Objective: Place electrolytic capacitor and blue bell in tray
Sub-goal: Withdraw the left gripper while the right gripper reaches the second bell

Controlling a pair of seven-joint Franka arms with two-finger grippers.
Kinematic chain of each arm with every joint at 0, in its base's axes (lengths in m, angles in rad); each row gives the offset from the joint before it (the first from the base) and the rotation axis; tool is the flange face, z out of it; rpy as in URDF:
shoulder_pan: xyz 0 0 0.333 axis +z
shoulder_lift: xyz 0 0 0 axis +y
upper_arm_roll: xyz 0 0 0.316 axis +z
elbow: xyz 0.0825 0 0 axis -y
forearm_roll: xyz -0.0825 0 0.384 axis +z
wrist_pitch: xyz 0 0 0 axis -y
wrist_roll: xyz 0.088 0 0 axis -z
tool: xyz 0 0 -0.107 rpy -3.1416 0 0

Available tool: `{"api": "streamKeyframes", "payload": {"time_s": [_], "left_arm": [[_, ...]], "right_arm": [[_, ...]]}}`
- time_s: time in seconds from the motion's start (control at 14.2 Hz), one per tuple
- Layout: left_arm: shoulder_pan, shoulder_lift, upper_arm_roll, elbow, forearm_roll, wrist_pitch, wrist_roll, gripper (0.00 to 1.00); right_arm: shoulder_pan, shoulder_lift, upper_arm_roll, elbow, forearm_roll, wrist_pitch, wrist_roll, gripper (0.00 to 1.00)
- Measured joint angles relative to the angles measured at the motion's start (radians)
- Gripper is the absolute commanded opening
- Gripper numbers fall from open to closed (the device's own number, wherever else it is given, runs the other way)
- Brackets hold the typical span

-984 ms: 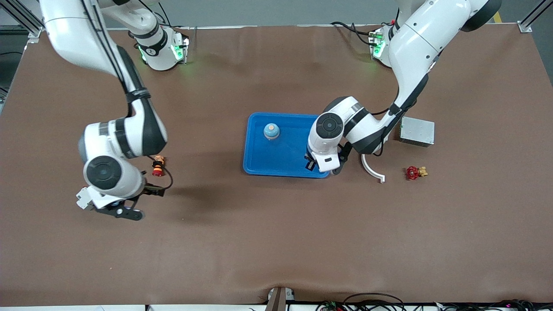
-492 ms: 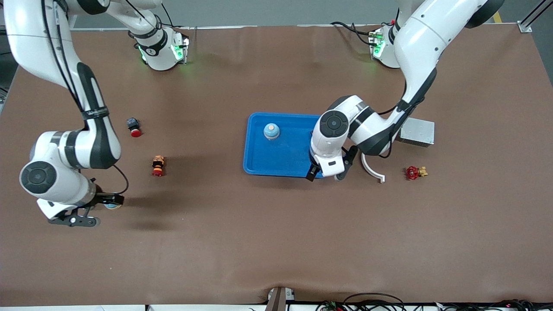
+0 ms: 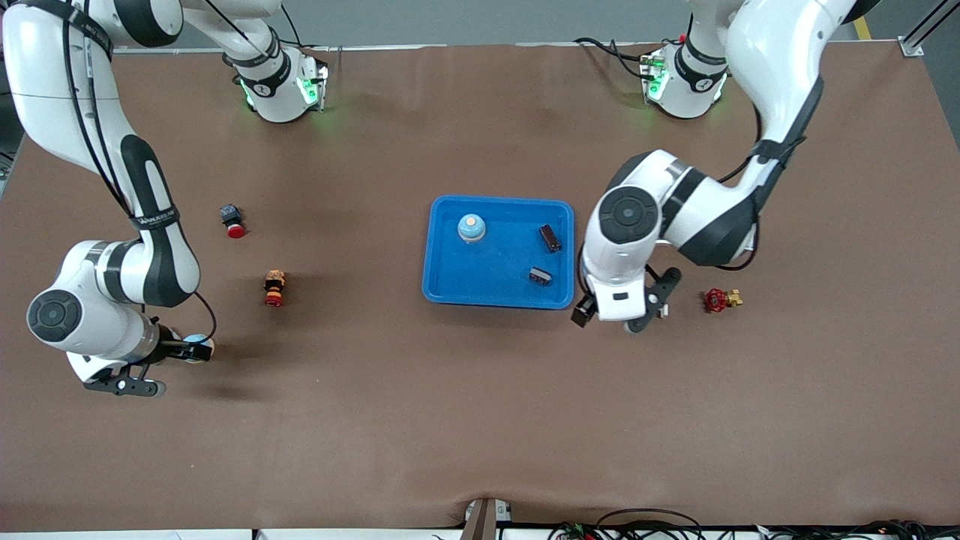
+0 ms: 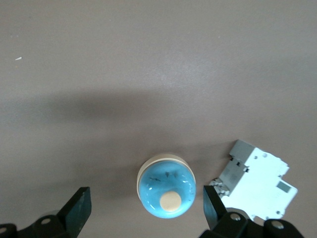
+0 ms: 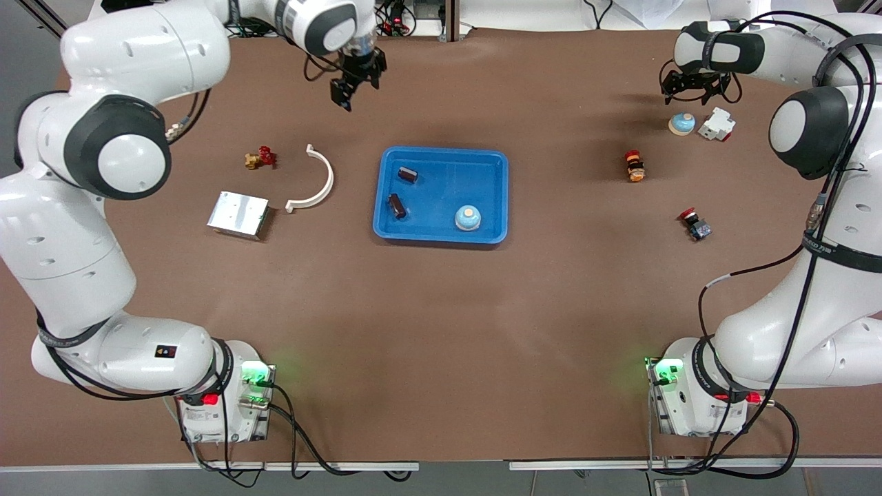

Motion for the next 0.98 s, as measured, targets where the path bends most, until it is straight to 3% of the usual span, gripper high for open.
{"api": "streamKeyframes", "payload": {"time_s": [0.56,0.91,0.98], "left_arm": [[0.112,-0.092,0.000,0.006,0.000,-0.022,0.291,1.00],[0.186,-0.139,0.000,0.008,0.000,-0.023,0.518,1.00],[0.204,-0.147,0.000,0.008,0.000,-0.023,0.572,1.00]], "right_arm": [[-0.049,0.027,0.000,-0.078,0.038,0.132,-0.086,1.00],[-0.049,0.037,0.004,-0.087,0.047,0.142,-0.086,1.00],[-0.049,0.037,0.004,-0.087,0.047,0.142,-0.086,0.72]]}}
